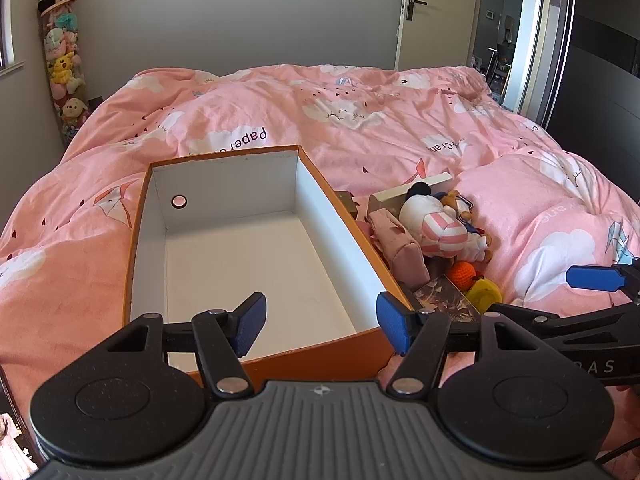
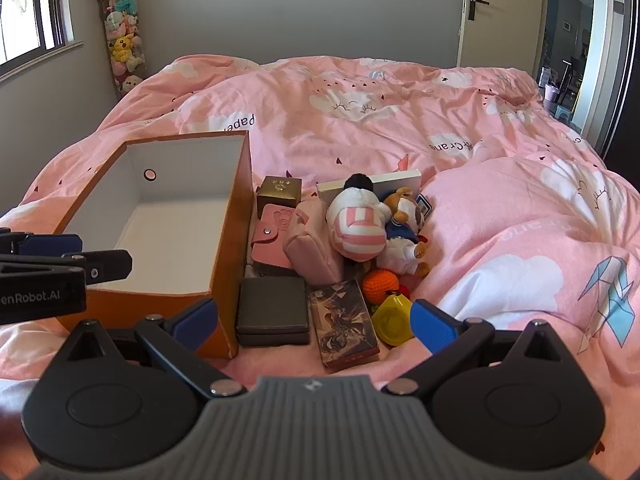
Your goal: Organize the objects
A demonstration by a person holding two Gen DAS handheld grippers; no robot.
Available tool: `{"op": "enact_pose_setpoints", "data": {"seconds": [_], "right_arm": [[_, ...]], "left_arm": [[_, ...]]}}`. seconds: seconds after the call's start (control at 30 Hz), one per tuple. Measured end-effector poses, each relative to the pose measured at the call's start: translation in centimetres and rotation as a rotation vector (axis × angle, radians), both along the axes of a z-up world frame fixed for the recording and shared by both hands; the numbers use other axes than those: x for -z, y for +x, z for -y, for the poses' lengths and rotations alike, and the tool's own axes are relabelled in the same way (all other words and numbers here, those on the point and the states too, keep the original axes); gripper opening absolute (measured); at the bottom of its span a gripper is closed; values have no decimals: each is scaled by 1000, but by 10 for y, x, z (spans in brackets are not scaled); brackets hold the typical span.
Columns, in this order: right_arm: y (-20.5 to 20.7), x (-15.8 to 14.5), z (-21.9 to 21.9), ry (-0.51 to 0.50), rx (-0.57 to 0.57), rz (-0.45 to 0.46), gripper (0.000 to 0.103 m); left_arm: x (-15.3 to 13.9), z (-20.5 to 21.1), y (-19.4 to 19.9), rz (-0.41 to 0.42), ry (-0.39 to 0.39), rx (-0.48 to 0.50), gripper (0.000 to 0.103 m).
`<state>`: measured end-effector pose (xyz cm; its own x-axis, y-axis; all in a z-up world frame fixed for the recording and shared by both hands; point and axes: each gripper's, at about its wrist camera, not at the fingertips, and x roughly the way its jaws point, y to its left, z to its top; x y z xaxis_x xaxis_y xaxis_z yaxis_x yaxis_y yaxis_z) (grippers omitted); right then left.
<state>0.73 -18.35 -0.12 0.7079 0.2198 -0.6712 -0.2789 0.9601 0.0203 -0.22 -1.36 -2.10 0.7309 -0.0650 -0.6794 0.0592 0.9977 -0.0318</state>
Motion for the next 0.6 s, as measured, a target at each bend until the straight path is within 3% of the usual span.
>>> {"op": "enact_pose_setpoints", "data": {"seconds": [0.6], "right_arm": [[0, 1, -1, -13, 12, -17, 102]], "left_arm": [[3, 4, 0, -16, 21, 21, 75]]}}
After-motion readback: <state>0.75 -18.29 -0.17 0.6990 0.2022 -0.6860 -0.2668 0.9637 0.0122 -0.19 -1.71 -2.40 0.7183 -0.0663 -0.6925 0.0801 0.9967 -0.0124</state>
